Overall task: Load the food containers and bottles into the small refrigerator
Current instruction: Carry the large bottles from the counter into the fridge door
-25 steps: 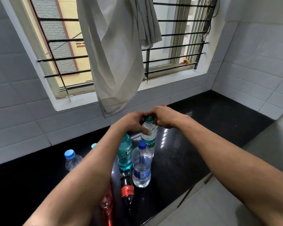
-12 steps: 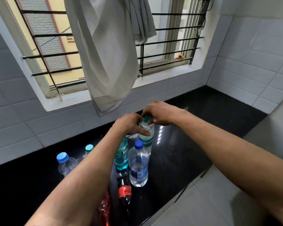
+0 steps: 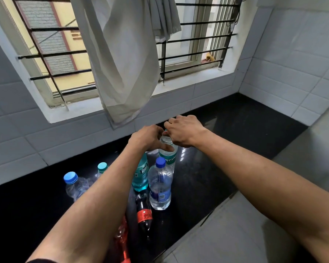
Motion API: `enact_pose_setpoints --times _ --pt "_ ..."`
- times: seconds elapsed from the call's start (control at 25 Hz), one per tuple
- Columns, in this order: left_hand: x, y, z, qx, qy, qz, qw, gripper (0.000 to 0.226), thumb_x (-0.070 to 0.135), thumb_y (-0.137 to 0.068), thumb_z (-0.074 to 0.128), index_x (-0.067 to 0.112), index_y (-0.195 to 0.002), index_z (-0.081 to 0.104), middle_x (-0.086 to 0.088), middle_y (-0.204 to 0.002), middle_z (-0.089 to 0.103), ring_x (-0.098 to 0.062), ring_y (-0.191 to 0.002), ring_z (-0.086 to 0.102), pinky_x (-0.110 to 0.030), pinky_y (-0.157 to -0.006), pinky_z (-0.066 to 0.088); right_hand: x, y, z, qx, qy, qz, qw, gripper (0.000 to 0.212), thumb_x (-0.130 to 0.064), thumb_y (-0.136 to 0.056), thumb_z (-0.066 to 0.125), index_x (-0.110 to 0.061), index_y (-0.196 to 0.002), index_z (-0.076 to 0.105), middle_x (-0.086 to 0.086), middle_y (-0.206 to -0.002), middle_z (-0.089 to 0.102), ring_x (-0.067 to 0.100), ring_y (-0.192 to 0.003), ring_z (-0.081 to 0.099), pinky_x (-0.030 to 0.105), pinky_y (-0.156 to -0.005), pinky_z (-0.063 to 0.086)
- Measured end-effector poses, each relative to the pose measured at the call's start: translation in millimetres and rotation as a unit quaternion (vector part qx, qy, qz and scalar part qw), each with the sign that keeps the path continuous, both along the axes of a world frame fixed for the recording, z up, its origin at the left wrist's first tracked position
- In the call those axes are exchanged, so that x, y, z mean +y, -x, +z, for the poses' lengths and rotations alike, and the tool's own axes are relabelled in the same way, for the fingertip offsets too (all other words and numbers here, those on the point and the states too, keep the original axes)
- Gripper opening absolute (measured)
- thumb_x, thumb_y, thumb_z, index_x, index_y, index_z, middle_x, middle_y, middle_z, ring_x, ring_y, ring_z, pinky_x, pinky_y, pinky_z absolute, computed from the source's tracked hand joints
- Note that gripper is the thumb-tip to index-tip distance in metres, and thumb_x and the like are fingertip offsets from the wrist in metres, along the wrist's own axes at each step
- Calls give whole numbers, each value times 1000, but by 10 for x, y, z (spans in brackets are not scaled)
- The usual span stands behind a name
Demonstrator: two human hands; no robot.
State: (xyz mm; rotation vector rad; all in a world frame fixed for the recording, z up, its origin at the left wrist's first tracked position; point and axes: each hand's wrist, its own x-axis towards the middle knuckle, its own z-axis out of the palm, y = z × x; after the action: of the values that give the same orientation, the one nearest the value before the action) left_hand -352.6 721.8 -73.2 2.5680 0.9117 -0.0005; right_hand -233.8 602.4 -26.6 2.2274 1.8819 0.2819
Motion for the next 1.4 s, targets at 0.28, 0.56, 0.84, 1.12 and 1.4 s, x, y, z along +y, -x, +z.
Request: enact_pose_setpoints --times 0.28,0.56,0.84,1.12,1.4 --pt "-30 -10 26 -3 11 -5 1000 70 76 -63 90 37 -118 69 11 -110 76 -18 -99 69 -42 -85 58 38 -32 116 32 50 -39 997 39 -54 -110 39 -23 -118 60 -6 -92 58 19 -89 58 43 -77 49" --pt "-53 -2 49 4 2 -11 1000 65 79 -63 86 39 -113 69 12 -99 74 -18 -95 69 -42 -81 58 43 -1 16 41 29 -104 993 42 -56 -109 41 -23 -128 58 3 -121 69 27 -107 67 47 -79 47" --pt "48 198 220 -106 15 -53 993 44 33 -86 87 28 -126 71 2 -116 76 -24 -110 72 -39 -97 57 -432 514 225 228 31 -26 973 47 -66 -101 51 -29 -130 56 8 -132 63 31 -118 63 50 -94 54" --pt "-76 953 234 -179 19 71 981 41 46 -87 87 26 -122 75 2 -108 66 -17 -99 64 -31 -90 49 -786 831 -144 208 35 29 977 44 -54 -102 61 -26 -134 51 1 -123 62 28 -112 64 47 -84 57" --pt "-394 396 408 -144 -46 -40 988 54 58 -97 70 26 -140 60 0 -108 63 -22 -101 64 -35 -89 46 -895 920 -212 252 -9 17 968 40 -49 -104 58 -24 -134 50 3 -123 63 31 -108 65 48 -84 56"
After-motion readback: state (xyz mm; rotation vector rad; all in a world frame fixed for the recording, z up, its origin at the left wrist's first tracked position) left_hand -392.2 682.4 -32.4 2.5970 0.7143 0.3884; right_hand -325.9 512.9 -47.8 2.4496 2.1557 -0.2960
